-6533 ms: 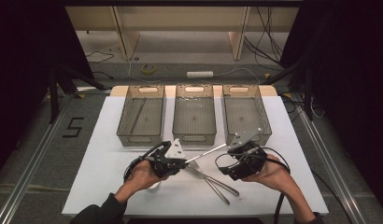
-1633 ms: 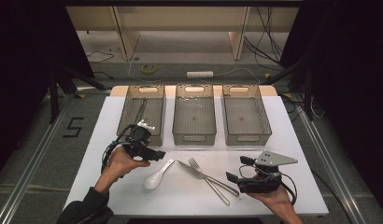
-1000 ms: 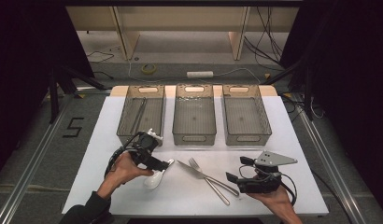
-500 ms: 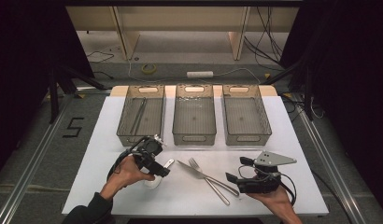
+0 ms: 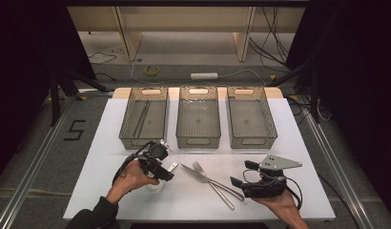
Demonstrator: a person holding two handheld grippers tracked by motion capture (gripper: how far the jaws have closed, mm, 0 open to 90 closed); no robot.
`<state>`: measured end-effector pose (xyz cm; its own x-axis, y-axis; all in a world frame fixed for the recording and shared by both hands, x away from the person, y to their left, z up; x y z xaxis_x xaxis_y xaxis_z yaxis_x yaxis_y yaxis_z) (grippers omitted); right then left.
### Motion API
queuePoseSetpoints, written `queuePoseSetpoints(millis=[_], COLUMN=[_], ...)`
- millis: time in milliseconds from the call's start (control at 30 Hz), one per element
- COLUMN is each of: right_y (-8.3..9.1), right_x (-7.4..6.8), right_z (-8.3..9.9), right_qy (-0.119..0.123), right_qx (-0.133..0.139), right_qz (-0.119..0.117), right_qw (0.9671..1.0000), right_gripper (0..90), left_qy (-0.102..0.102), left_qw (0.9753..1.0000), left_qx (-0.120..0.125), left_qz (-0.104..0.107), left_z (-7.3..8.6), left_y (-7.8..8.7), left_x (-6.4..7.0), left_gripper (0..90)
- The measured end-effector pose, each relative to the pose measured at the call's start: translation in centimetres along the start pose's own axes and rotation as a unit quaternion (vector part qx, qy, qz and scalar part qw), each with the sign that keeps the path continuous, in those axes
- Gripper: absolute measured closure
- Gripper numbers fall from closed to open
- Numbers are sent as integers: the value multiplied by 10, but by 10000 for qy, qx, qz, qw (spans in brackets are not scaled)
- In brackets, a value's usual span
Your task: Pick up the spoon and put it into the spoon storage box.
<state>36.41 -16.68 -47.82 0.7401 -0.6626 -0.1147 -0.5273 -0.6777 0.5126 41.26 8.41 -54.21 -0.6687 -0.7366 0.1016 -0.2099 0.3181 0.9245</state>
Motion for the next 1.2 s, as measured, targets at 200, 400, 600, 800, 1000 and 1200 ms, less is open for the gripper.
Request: queuePoseSetpoints(millis=[200,400,600,800,1000,1200], right_y=[-1,-2,-2,-2,-2,-2], right_x=[-1,-3,-4,-4,-4,-3], right_z=[0,0,0,0,0,0], right_qy=[52,70,74,74,81,74], right_qx=[-30,-62,-62,-67,-73,-77], right_qz=[-2,-2,-3,-2,-5,13], right_qw=[10000,10000,10000,9999,9999,9999], right_gripper=[202,202,203,204,207,210], left_qy=[-67,-136,-160,-204,-275,-371], left_qw=[9999,9997,9996,9995,9992,9989], left_qx=[-134,-203,-212,-225,-293,-286], left_qz=[34,8,-42,-60,-59,-101], left_z=[5,7,8,9,11,10], left_y=[-9,-13,-14,-14,-13,-13], left_x=[2,2,0,1,3,3], left_gripper=[424,513,564,602,660,694])
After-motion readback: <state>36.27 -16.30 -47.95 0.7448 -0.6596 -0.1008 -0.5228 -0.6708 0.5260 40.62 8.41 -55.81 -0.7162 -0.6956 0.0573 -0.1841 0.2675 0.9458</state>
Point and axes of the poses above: each handheld gripper's, and its own axes: y roughly backward along the jaws, z roughly out of its underside, x roughly to its right, the point moved 10 cm from there along -y, roughly forward along the jaws, and after that the axes turned 2 degrees about y, right-handed, at the moved point
